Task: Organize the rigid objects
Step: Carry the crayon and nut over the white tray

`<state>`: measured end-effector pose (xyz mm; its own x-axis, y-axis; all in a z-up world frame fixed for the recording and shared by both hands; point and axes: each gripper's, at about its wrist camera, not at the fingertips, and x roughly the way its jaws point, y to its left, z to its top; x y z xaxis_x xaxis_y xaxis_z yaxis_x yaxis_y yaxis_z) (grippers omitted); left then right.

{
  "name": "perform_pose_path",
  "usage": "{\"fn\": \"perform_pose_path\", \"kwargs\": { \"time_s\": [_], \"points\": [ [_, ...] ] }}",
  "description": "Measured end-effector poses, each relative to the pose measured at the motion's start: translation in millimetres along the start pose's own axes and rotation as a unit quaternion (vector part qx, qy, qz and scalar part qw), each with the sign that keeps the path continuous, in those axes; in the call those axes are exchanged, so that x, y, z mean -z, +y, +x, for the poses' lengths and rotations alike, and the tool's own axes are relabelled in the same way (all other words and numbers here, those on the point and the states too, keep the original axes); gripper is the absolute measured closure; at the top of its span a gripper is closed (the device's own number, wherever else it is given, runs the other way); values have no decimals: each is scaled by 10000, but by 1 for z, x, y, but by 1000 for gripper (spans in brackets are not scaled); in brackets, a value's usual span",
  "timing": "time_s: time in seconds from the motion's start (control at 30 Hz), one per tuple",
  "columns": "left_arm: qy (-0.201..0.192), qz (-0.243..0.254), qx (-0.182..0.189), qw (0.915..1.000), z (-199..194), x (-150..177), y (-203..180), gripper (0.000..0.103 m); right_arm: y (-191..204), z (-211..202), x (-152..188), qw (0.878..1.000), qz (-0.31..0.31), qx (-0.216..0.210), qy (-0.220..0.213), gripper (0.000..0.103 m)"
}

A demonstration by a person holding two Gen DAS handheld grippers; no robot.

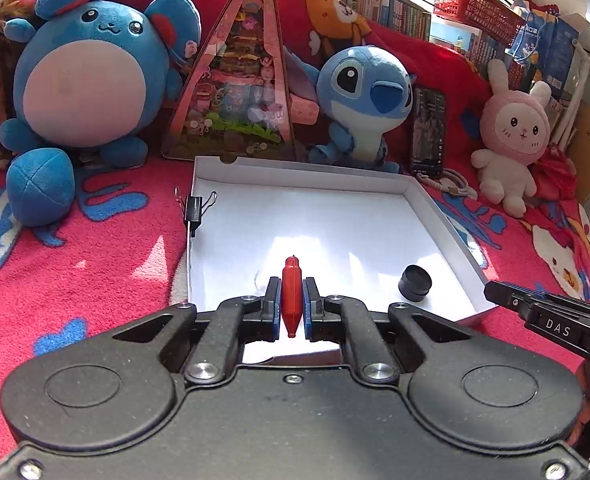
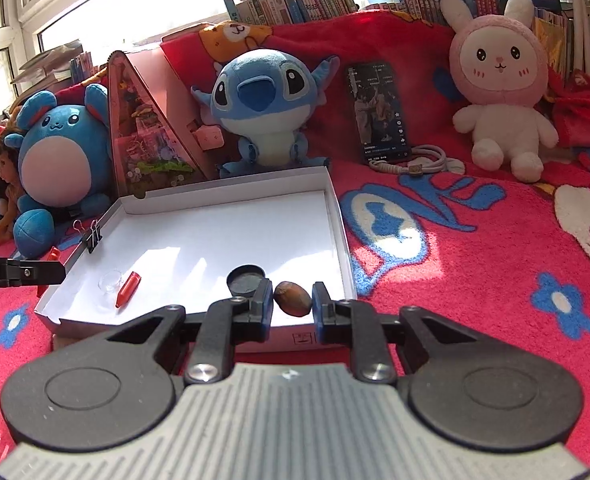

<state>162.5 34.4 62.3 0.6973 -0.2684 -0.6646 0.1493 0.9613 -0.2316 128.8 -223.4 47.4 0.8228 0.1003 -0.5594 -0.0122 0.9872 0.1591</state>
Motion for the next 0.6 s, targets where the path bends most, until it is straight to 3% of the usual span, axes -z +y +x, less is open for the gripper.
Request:
{"fn": "perform_pose_path", "kwargs": {
  "time_s": [0.27, 0.6],
  "points": [
    [350, -190, -276, 9988, 44, -9, 17, 93, -8, 37, -19, 9987, 283, 51, 425, 78],
    [448, -250, -379, 9980, 60, -7, 19, 93, -14, 66, -24, 9953, 597, 113, 755, 78]
  ]
}}
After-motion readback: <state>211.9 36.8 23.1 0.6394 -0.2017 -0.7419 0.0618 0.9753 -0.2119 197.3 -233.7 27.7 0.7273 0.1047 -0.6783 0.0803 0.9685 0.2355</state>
